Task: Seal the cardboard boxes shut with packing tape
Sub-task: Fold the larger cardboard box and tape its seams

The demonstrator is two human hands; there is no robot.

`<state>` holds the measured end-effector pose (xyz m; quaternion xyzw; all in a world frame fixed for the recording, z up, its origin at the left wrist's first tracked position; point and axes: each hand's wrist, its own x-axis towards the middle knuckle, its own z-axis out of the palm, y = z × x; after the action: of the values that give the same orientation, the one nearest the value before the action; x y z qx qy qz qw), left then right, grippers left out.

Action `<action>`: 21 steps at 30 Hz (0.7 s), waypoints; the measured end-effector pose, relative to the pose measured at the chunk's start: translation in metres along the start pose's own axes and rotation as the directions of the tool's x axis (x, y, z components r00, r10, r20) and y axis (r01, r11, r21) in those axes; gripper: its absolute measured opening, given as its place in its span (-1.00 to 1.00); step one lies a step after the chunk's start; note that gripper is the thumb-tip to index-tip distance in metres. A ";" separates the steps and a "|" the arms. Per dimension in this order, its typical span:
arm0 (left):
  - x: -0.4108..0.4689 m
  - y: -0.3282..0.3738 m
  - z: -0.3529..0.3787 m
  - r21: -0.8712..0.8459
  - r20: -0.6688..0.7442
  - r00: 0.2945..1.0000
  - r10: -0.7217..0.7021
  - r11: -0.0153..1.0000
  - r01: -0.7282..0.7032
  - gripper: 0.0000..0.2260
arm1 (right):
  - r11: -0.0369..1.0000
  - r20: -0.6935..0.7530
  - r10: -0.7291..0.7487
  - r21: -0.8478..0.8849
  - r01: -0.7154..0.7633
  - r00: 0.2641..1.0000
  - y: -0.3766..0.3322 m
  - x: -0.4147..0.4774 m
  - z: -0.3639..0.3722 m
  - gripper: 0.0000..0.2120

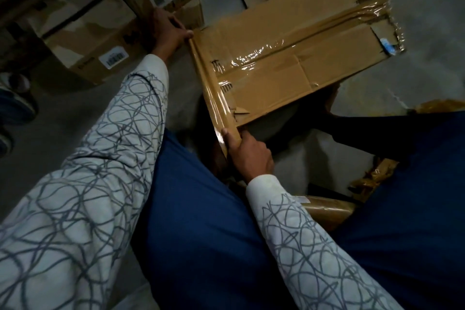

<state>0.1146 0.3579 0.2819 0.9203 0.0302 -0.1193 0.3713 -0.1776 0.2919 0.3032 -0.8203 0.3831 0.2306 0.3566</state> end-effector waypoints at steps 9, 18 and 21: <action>0.006 -0.002 -0.001 0.026 -0.009 1.000 -0.029 0.999 0.030 -0.51 | 0.994 -0.064 0.005 -0.110 -0.012 0.998 0.006 0.013 0.012 -0.39; -0.003 0.000 0.005 0.160 -0.103 0.994 0.035 0.987 -0.018 -0.58 | 0.977 -0.010 -0.028 -0.214 0.026 1.000 -0.003 0.030 0.014 -0.41; -0.012 -0.004 0.011 0.156 -0.135 0.989 0.055 0.987 -0.033 -0.66 | 0.962 0.019 -0.069 -0.265 0.071 0.997 -0.005 0.033 0.012 -0.44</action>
<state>0.1004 0.3529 0.2744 0.9527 0.0262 -0.0488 0.2988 -0.1553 0.2876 0.2760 -0.8726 0.3178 0.2711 0.2533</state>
